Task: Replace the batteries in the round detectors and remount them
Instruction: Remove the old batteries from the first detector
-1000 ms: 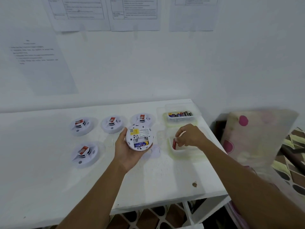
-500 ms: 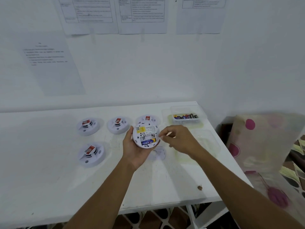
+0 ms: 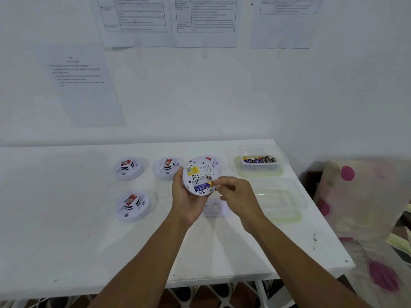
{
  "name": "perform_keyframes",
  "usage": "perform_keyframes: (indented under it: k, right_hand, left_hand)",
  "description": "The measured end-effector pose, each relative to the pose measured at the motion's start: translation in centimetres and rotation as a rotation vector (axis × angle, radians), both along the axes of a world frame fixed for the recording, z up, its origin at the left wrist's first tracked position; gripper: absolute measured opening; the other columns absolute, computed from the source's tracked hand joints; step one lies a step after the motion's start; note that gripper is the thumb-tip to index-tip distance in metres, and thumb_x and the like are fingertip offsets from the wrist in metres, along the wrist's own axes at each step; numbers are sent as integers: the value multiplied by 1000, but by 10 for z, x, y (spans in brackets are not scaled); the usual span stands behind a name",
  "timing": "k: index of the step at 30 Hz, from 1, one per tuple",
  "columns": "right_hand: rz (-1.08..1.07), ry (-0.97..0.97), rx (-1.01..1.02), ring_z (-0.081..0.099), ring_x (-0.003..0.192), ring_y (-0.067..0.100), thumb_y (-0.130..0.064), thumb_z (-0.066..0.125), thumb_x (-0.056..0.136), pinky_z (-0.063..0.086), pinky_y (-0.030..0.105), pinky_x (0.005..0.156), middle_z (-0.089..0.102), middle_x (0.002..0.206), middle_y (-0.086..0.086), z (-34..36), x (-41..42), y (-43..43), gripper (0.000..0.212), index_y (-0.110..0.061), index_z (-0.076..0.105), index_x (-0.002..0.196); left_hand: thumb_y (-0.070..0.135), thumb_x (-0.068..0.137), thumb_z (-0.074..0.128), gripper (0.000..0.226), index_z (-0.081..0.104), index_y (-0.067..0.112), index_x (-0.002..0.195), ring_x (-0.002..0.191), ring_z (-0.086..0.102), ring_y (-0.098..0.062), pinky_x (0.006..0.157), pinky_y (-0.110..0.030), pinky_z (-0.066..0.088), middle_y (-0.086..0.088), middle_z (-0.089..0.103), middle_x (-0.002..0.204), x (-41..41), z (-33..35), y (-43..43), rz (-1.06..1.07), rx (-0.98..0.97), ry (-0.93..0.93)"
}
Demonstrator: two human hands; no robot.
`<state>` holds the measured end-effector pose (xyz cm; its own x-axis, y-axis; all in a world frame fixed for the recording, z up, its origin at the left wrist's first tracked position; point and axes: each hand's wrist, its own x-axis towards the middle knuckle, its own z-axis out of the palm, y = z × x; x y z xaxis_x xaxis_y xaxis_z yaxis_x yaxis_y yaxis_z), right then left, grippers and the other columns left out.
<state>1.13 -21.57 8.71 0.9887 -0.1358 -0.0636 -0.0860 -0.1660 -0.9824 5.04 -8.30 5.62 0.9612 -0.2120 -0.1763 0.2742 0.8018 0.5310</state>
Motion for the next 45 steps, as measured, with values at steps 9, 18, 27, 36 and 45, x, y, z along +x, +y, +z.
perform_keyframes:
  k: [9,18,27,36,45]
  right_hand:
    - [16,-24,-3,63,98,11,1,56,89,52,28,91,66,113,-6,-1,1,8,24,-12,74,96]
    - [-21,9,23,63,99,11,-8,61,91,54,30,90,68,109,-6,-1,0,13,15,-17,73,92]
    - [-132,-301,-211,64,80,3,-13,73,82,47,9,65,67,88,-7,-1,-9,17,9,-16,67,77]
    - [-98,-164,-46,62,70,16,0,70,79,49,31,70,71,77,7,29,13,-59,12,-12,69,80]
    - [81,162,-753,69,70,17,-13,74,79,53,26,62,72,68,0,3,33,-120,6,-16,72,74]
  left_hand:
    - [48,99,38,51,73,15,113,124,56,-35,108,-48,38,-18,64,130,-2,0,5,37,-3,-10]
    - [48,99,39,51,75,14,109,123,56,-36,110,-49,37,-20,63,130,-2,0,7,54,2,-5]
    - [50,100,36,53,64,13,125,120,57,-35,101,-43,43,-19,62,131,-4,0,4,38,38,-14]
    - [49,99,39,54,75,10,111,117,58,-34,111,-49,33,-18,63,129,-3,-3,1,-57,-16,5]
    - [53,97,43,58,57,12,135,123,54,-38,100,-51,45,-19,59,136,-6,-10,4,-68,-25,29]
